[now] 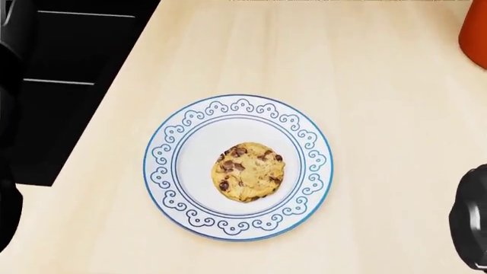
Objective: Place the pastries on the plates.
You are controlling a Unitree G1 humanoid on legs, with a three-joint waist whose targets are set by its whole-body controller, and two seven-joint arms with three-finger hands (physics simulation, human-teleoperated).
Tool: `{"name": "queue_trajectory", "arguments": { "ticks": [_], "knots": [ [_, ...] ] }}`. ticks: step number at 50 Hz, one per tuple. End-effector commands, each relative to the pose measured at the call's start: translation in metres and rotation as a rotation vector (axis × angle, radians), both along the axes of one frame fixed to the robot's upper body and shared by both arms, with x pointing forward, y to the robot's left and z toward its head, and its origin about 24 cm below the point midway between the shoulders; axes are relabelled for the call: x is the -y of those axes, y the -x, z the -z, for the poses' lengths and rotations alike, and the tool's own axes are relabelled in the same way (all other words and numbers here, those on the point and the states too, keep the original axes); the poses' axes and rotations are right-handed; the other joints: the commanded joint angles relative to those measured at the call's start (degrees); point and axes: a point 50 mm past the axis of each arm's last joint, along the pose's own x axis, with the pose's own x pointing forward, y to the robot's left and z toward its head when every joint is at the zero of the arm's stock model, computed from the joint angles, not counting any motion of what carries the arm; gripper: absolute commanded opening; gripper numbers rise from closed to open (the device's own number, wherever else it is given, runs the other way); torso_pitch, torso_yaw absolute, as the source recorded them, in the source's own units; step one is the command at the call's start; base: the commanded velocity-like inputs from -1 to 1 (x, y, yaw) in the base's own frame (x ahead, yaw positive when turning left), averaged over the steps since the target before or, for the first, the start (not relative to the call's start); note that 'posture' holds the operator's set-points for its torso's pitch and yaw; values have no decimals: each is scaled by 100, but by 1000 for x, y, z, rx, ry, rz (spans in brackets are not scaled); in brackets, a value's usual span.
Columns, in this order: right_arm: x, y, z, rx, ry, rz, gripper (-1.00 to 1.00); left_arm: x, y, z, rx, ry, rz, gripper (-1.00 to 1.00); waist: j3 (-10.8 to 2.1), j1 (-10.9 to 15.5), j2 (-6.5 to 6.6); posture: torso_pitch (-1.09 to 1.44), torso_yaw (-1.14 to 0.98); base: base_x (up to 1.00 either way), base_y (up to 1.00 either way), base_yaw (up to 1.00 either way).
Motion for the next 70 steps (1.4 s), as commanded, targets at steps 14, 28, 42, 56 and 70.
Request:
{"name": "queue_trajectory", "arguments": {
  "ticks": [14, 28, 42, 56, 70],
  "knots": [
    [-2, 14, -14, 84, -2, -5, 100, -9, 20, -49, 159, -22, 2, -100, -185, -11, 16, 0, 0, 0, 0, 0],
    [-6, 16, -14, 83, -27, 4, 100, -17, 29, -61, 183, -27, 5, -100, -303, -16, 25, 0, 0, -9, 0, 0],
    [-15, 9, 3, 86, -33, -26, 100, -23, 41, -66, 197, -42, -12, -100, -227, 5, 314, 0, 0, -14, 0, 0],
    [-20, 24, 13, 84, -26, -45, 100, -30, 54, -62, 199, -42, -24, -100, -275, -65, 12, 0, 0, -14, 0, 0],
    [-20, 30, 44, 53, -47, -52, 100, -37, 64, -48, 204, -20, -44, -100, -241, 45, -28, 0, 0, -14, 0, 0]
  ]
}}
